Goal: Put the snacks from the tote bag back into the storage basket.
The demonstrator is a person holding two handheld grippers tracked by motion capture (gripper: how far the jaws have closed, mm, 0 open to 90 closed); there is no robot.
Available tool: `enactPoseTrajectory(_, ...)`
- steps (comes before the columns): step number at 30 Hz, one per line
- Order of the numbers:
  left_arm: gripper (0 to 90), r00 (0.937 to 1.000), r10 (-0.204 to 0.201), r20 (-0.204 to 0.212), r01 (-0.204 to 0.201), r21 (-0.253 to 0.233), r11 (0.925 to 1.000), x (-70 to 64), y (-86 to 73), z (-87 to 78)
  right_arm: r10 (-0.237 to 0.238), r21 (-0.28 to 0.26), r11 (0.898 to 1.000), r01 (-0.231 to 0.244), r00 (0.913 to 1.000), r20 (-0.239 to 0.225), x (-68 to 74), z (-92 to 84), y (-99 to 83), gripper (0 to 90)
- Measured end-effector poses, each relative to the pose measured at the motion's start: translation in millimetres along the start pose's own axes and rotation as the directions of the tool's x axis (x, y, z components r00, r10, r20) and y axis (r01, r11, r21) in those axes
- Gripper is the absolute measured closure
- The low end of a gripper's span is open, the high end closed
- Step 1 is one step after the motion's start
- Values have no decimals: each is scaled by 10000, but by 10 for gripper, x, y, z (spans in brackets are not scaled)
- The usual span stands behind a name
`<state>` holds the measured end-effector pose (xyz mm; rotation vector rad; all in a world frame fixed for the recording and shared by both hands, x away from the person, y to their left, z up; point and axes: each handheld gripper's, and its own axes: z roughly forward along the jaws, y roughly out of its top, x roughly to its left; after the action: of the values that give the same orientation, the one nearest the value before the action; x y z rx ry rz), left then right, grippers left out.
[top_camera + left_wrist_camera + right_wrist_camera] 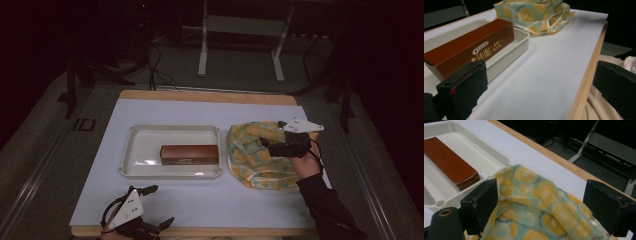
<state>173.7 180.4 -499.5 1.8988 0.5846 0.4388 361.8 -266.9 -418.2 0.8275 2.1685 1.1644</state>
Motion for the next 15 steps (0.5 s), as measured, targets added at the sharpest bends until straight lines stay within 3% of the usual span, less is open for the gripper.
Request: enactPoseTrajectory(15, 0, 10000, -9, 11, 9, 7, 10000, -2, 0, 3, 550, -353, 9980, -521, 9948, 857, 180, -241, -494, 127)
